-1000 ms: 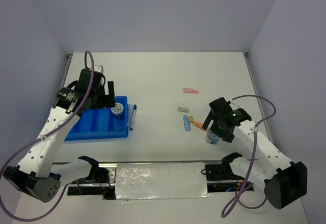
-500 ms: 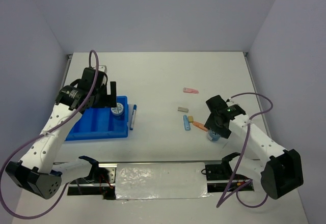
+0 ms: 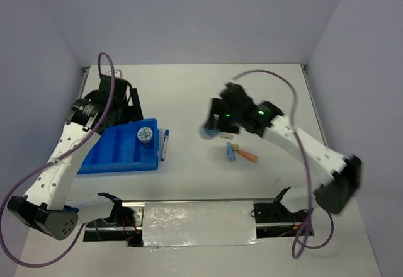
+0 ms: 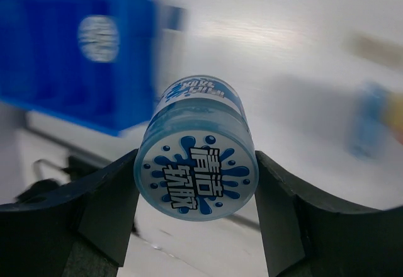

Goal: Sort the stationery into containers
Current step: Pick up the stationery from the center of the board, then place the stationery in the storage box.

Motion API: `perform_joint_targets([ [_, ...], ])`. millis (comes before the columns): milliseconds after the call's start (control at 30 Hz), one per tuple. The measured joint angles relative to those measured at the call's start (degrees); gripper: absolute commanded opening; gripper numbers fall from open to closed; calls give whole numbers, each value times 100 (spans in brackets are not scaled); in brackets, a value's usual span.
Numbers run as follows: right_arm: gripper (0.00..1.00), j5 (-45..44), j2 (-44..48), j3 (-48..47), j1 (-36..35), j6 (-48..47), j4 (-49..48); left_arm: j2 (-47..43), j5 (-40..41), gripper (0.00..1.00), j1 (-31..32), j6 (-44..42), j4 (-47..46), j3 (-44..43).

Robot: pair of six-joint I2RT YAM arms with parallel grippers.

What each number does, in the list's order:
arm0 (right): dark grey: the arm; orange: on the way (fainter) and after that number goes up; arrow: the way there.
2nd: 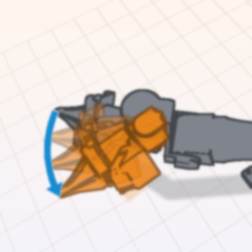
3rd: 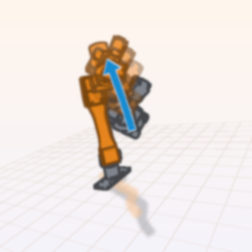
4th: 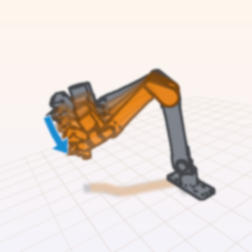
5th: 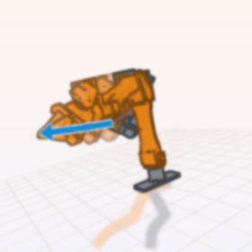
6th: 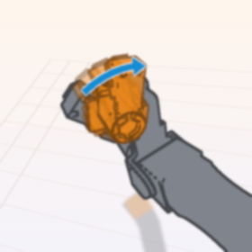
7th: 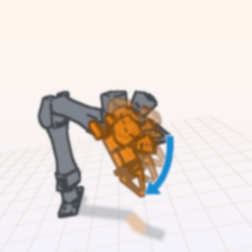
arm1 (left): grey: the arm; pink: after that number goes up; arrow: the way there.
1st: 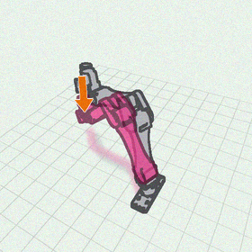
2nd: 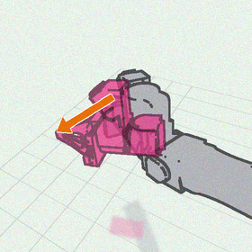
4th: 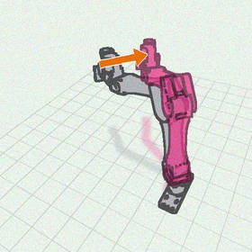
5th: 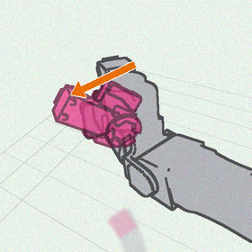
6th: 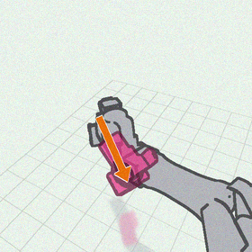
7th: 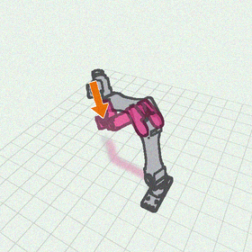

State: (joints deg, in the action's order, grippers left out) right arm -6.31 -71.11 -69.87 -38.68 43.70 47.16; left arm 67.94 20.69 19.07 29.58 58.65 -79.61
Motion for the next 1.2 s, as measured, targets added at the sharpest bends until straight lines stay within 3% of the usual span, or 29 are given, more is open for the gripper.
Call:
perform_joint_targets([
  [200,37,667,-3482,-3427,-1502,-479,-1270,-85,887,100,-186,1019,334,-715],
  [367,37,654,-5274,-5466,-2098,-848,-1104,-190,1504,99,-647,1381,748,-1285],
  [567,37,581,-5558,-5278,-2221,-1056,-892,-579,2004,99,-608,1403,870,-1329],
  [833,39,367,-5069,-4236,-2363,-1147,-892,-883,2260,99,-505,1246,903,-909],
  [933,44,289,-4968,-3991,-2424,-1141,-887,-881,2247,99,-503,1211,901,-778],
  [1033,60,258,-4968,-3928,-2474,-1141,-861,-879,2205,99,-501,1106,876,-737],
  [1167,100,273,-4968,-3947,-2511,-1121,-841,-879,2122,99,-501,1019,796,-737],
  [1200,100,289,-4977,-3991,-2522,-1137,-817,-879,2087,99,-501,962,758,-737],
])
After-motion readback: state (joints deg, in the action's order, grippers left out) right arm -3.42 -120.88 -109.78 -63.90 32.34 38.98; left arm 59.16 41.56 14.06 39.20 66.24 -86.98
